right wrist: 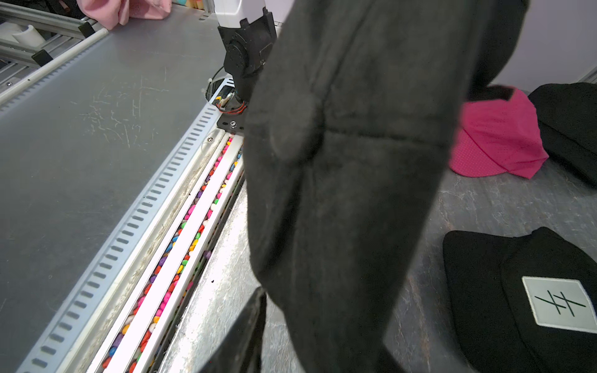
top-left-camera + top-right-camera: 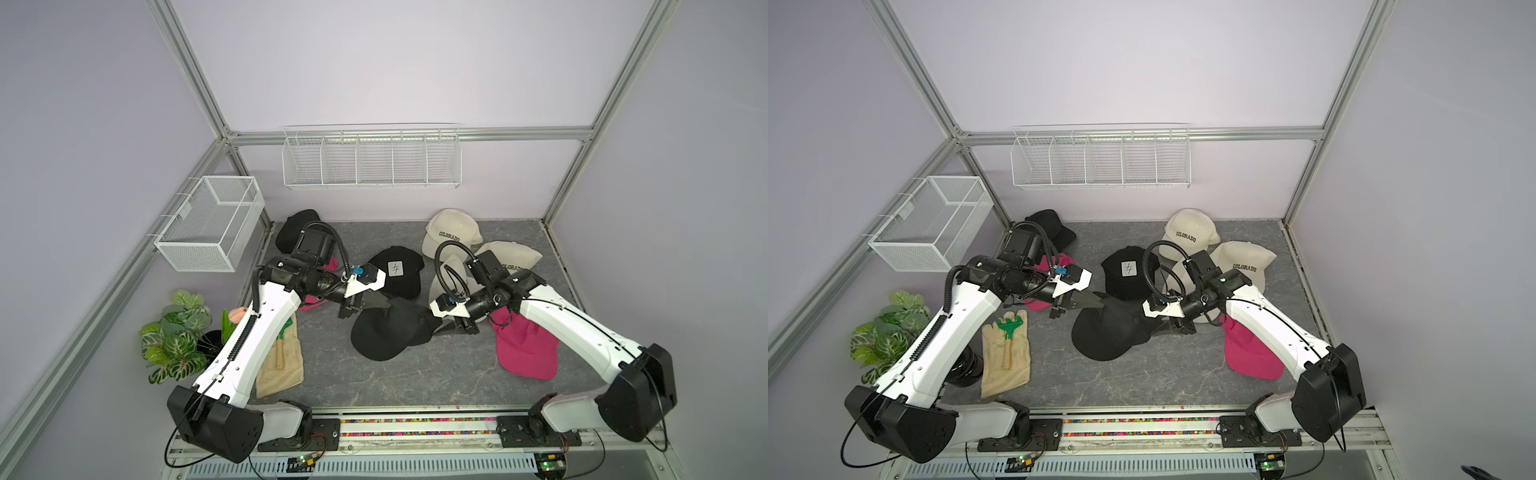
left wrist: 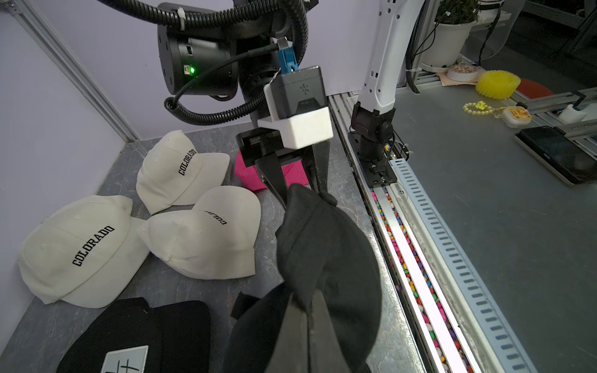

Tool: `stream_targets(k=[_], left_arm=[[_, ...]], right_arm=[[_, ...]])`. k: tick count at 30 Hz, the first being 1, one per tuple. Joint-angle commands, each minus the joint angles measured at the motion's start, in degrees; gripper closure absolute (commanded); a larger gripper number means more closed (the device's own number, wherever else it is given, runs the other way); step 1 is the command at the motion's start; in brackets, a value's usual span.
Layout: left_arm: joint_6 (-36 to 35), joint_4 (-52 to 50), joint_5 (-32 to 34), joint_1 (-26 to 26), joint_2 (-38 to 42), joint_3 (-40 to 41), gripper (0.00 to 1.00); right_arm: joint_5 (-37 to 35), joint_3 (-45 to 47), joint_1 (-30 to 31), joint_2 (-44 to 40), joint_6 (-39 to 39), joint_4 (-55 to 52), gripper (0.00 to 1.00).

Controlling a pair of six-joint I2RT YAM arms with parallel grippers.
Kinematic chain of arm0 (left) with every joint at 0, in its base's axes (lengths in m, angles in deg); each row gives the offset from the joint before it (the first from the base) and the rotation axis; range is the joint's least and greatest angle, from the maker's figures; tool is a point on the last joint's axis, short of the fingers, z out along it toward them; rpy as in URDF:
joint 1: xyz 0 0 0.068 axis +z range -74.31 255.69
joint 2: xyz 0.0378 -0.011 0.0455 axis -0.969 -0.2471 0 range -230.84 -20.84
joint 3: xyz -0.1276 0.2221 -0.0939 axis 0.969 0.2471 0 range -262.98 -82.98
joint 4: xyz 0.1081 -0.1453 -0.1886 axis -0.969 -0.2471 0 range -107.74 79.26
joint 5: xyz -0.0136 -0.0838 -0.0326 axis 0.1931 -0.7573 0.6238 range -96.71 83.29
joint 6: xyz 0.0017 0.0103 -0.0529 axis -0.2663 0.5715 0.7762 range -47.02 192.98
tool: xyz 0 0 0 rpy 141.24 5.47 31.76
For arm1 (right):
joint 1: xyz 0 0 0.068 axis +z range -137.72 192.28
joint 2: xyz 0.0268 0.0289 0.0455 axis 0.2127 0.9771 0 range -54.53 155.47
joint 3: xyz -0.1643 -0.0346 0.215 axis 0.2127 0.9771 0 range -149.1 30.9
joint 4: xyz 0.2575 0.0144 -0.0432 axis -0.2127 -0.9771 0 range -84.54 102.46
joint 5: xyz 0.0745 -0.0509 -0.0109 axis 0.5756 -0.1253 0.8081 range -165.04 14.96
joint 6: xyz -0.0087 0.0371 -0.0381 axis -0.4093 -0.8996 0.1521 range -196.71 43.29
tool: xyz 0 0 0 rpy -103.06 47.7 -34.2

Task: Stack the baseball caps by color
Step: Place the baseball cap on the baseball cap.

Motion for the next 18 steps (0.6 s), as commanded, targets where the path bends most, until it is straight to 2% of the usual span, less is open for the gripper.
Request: stream_targets(k=[1,3,14,15,18], left_arm=[[-1.2,0.0,-2.4,0.4,1.6,-0.5,1.0],[0.8,1.9,-2.0,0.6,1.9,-0.1,1.0],[0.9,2.0,-2.5,2.7,0.8,0.1,1.0],[0.9,2.0,-2.4,2.8,0.8,0.3,1.0],[4.0,4.8,-1.1,2.9,0.6,1.3,1.0]], right_arm=[[1.8,0.6,0.1,1.2,2.9,0.5,0.61],[1.5,0.5,0.1,2.3,4.0,-0.6,0.61],[-1.7,-0.8,-2.4,4.8,4.9,-4.6,0.67],[-1.9,-0.7,-2.6,4.7,4.7,-4.5,0.69],[-1.8,-0.7,-2.9,4.7,4.1,-3.5,0.86]])
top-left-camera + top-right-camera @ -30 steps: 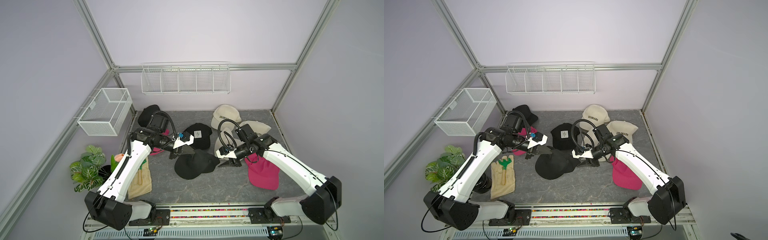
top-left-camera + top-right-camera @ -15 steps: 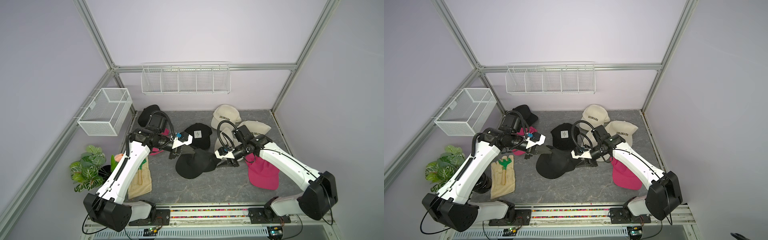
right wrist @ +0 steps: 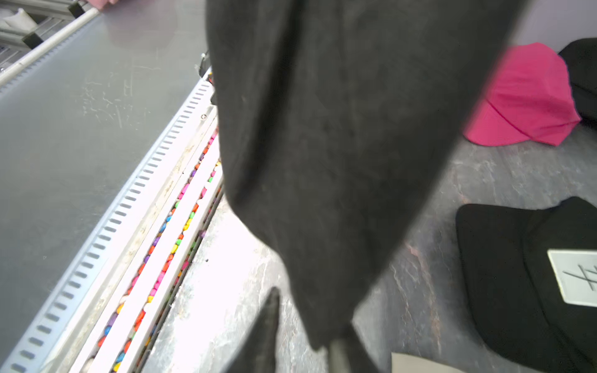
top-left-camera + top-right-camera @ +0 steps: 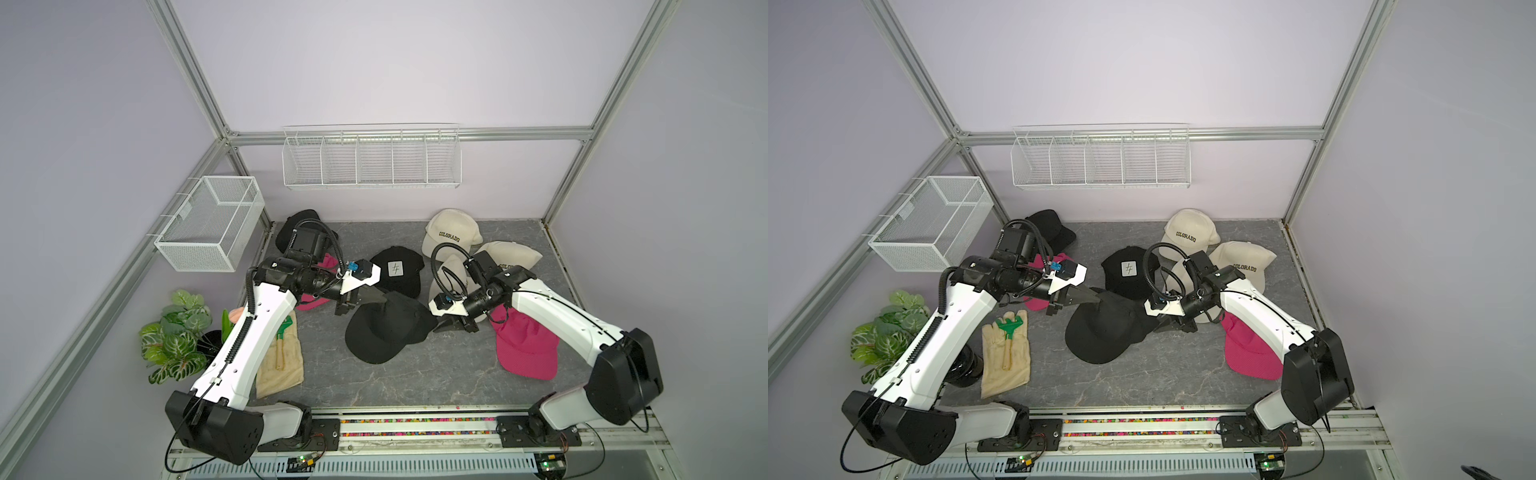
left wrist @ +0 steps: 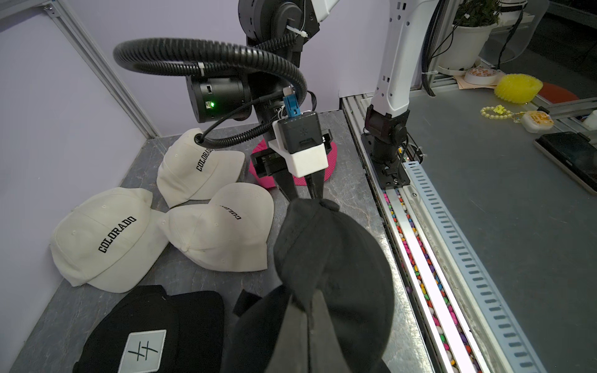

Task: Stack the baseball caps by color
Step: Place the baseball cap on the baseball cap.

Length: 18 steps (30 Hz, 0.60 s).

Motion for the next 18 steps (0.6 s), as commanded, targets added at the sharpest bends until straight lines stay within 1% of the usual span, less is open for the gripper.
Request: stream_targets(k=[1,2,5,8,11,13,15,18], left_arm=[[4.4,5.0,-0.3,0.4,-0.3,1.7,1.0],[7.3,7.6,0.6,0.5,-0.4,2.5,1.0],[18.7,19.6,3.9,0.4,-0.8,6.0,1.0],[26.9,28.9,6.6,0.4,-1.3,9.1,1.0],[33.7,35.2,10.1,0.4,-2.8,9.9,1.0],[38.8,38.2,14.6,0.4,-4.3,9.5,1.0],[41.7,39.2,19.1,0.4,-5.7,8.6,1.0],[48.7,43.9,27.0,0.4,-8.1,8.6,1.0]], right_arm=[[0.3,-0.7,-0.4,-0.4,0.2,-0.5,0.9],[0.5,-0.8,-0.6,-0.6,-0.5,0.3,0.93],[0.8,-1.8,-1.9,-1.3,-1.1,0.9,0.93],[0.6,-4.4,-3.5,-0.4,-0.5,-0.7,0.94],[-0.3,-7.6,-4.6,1.5,-0.3,-2.4,0.94],[-0.7,-10.0,-5.3,3.0,-0.5,-3.4,0.94],[-0.9,-12.9,-6.7,4.9,-0.4,-5.1,0.93],[-1.7,-18.2,-8.3,8.4,-1.4,-7.6,0.93]])
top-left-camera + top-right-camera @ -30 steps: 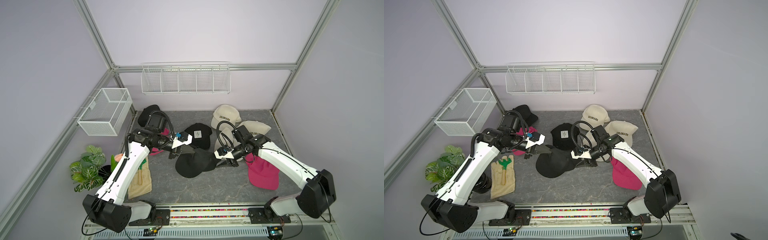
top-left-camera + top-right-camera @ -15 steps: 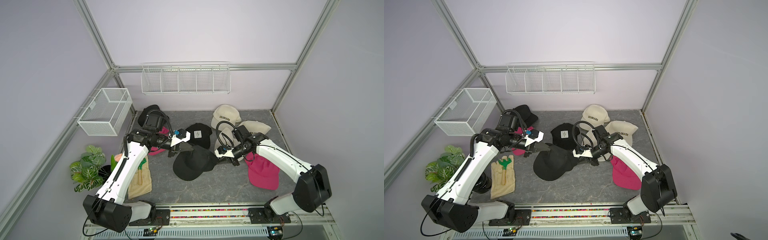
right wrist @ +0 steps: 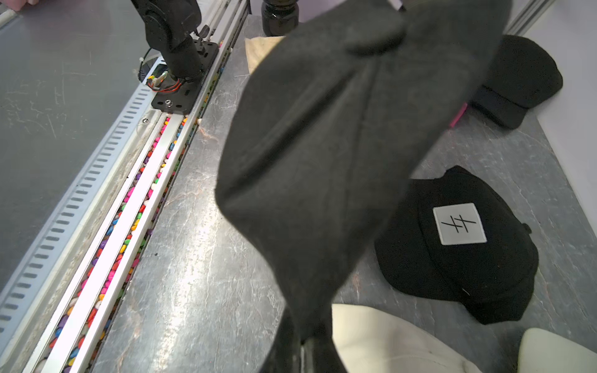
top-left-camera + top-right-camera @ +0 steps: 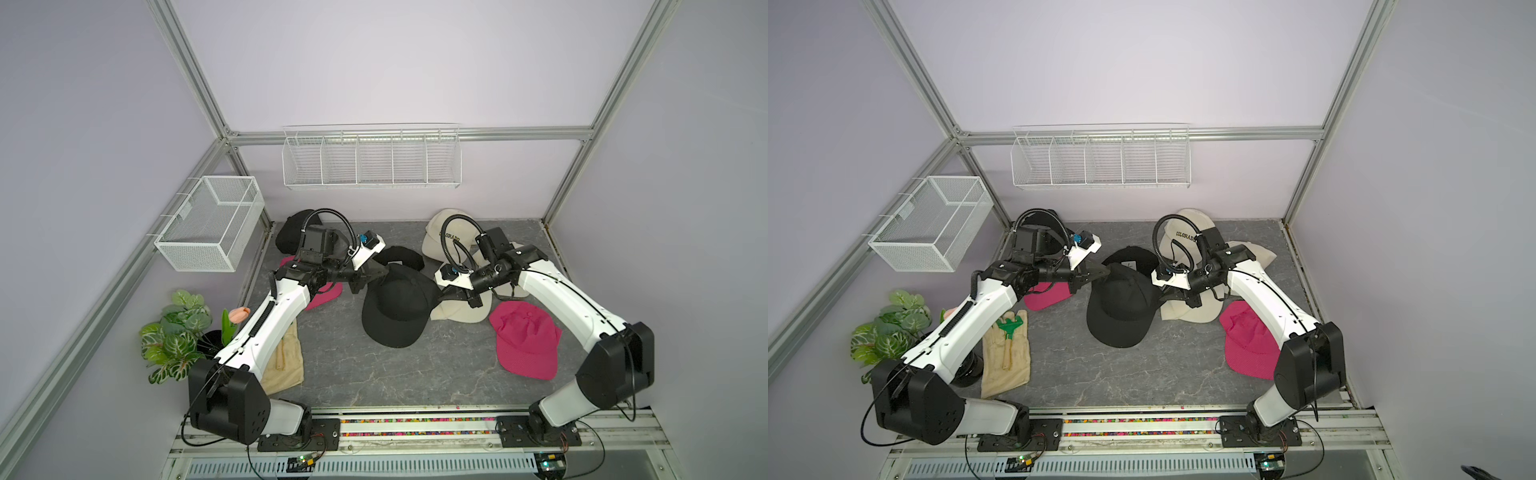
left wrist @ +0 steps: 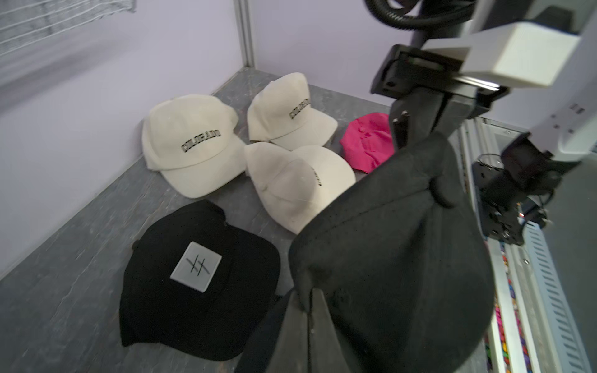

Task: Stack the baseball caps by color
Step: Place the baseball cap on the baseball cap.

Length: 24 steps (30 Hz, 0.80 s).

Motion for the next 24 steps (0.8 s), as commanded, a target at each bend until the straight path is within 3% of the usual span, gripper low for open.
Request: stream_targets(k=[1,4,6,10,24], left_arm=[[13.3,9.0,11.1,-0.1,-2.6,-1.2,1.0],[23.7,14.3,13.8,-0.1,-5.5,-1.9,1.0],[26.8,15.1,13.6,0.0,-6.9,-2.8,1.0],[30.8,17.8,14.5,0.0,-8.6,-2.9,1.0],[26.0,10.4,16.6,0.1,-19.4,-13.5,1.0]], right_arm=[[-0.3,-5.1,-1.5,3.7,-1.6,-3.3,0.93],[-3.6,-9.6,-1.7,7.8,-5.0,-1.8,0.93],[-5.8,-12.2,-1.6,10.1,-9.4,1.5,0.94],[-8.2,-20.5,-1.7,15.4,-12.3,-2.6,0.93],[-16.3,-44.8,-1.7,32.3,-19.1,-9.0,0.93]])
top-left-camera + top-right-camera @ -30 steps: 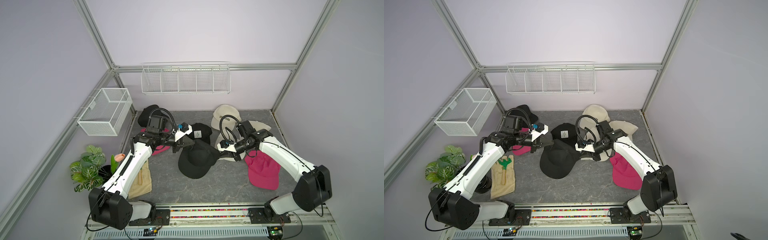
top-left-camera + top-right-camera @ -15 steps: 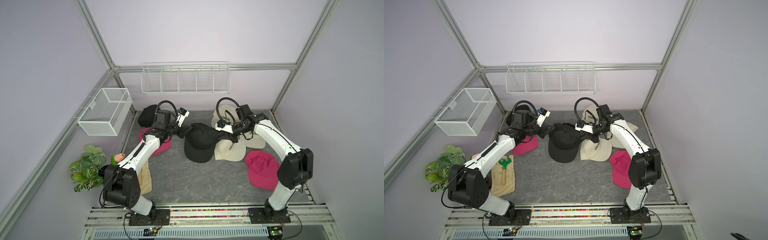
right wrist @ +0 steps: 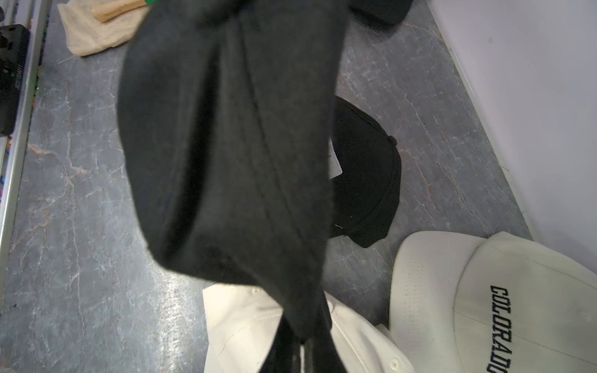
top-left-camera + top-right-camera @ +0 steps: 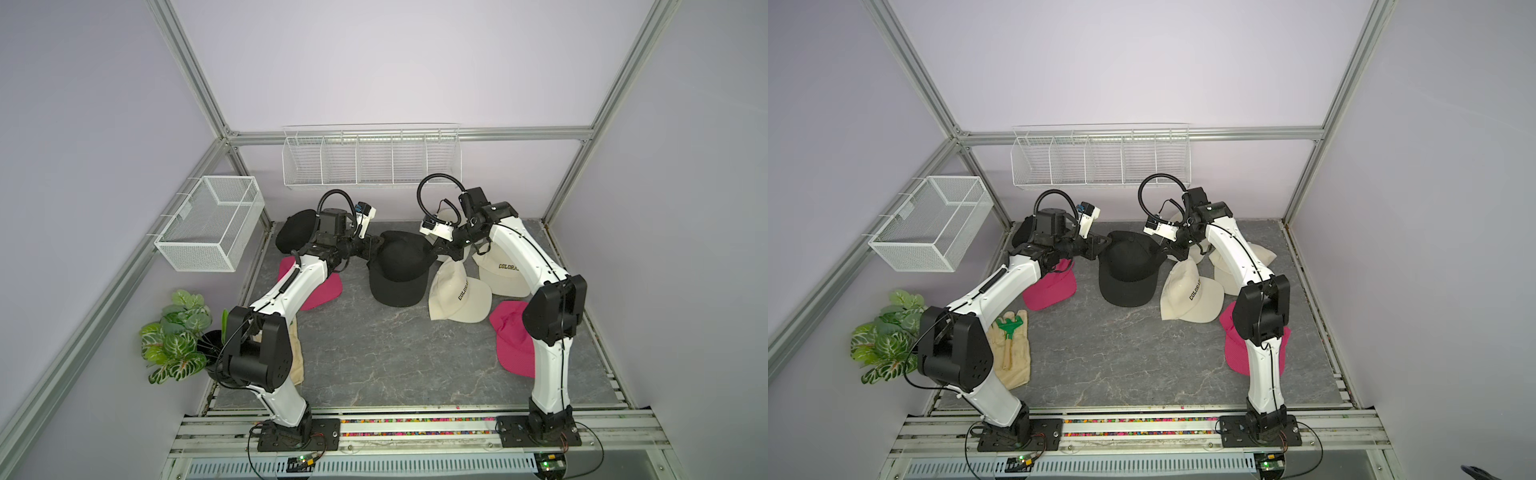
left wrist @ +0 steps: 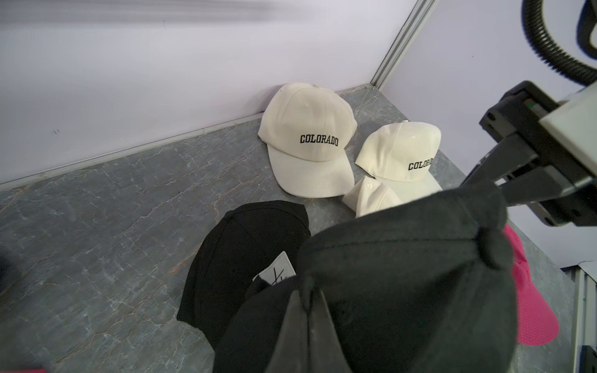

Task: Stack the baseball caps by color
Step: Place the baseball cap on the baseball cap.

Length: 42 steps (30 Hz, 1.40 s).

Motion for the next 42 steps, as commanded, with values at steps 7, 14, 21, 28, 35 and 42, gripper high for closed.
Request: stream_targets(k=[7,14,21,28,35,42], left_arm=[[-2.7,-4.5,2.5,0.1,-7.9,-7.5,1.0],[-3.6,-5.8,3.5,0.6,-11.9,-10.7,1.0],[-4.0,-6.4,4.4,1.6,-14.7,-12.7,1.0],[-3.8,-7.3,4.4,1.9,-18.3,-15.5,1.0],[-3.3,-8.3,7.5,2.1,-23.4,-18.4,1.0],[-2.0,-9.9,9.1,2.1,-23.8,-19.0,0.61]], right_arm=[[-2.5,-16.2,0.3,11.6,-6.8,-4.6,0.94],[-3.0,-29.5,0.8,20.8,-8.6,-9.5,0.93],[-3.5,-30.0,1.0,22.8,-11.4,-6.8,0.94],[-6.0,-30.0,1.1,24.5,-15.0,-3.3,0.93],[-11.6,-30.0,1.7,27.7,-20.9,1.3,0.89],[-19.5,-30.2,2.7,26.5,-29.5,5.7,0.36]])
